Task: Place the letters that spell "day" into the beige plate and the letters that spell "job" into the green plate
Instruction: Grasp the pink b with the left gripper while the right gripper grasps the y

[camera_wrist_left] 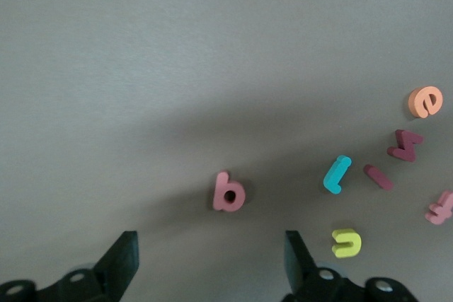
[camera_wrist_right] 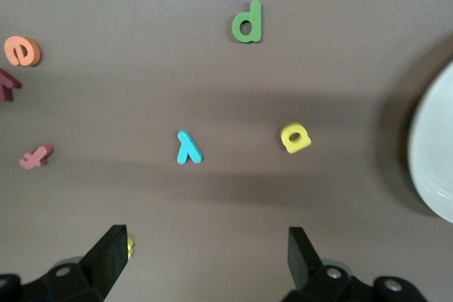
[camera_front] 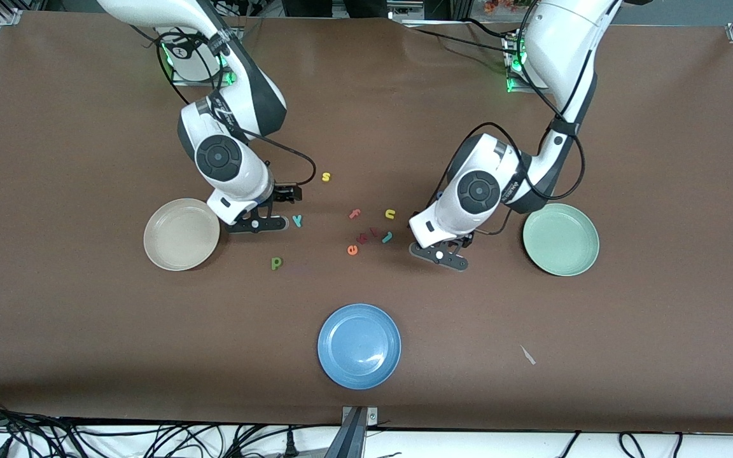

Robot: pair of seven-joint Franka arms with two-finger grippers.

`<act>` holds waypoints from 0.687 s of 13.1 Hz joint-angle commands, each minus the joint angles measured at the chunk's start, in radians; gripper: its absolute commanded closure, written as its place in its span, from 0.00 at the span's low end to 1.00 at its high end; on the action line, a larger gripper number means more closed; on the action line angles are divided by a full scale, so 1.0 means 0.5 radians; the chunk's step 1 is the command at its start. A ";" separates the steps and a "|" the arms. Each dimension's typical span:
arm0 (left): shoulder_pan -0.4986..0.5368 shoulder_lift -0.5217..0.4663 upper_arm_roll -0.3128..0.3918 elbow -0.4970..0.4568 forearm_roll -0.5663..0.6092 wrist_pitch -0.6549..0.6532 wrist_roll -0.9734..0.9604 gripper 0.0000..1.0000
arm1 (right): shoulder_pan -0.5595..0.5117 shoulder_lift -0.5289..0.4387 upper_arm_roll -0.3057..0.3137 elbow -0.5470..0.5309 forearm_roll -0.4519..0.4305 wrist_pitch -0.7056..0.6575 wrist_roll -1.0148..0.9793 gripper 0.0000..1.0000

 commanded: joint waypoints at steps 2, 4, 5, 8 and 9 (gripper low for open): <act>-0.051 -0.018 0.024 -0.164 -0.028 0.218 -0.003 0.30 | 0.034 0.128 0.000 0.001 -0.007 0.220 0.013 0.00; -0.057 0.025 0.024 -0.149 -0.025 0.261 -0.003 0.33 | 0.068 0.189 -0.003 -0.002 -0.089 0.306 0.013 0.00; -0.057 0.038 0.024 -0.155 -0.019 0.295 0.000 0.33 | 0.068 0.202 -0.006 -0.005 -0.099 0.325 0.016 0.00; -0.064 0.114 0.027 -0.143 -0.019 0.399 0.006 0.33 | 0.068 0.226 -0.006 -0.078 -0.099 0.468 0.016 0.00; -0.051 0.130 0.027 -0.140 -0.016 0.433 0.021 0.33 | 0.071 0.229 -0.003 -0.148 -0.099 0.597 0.016 0.00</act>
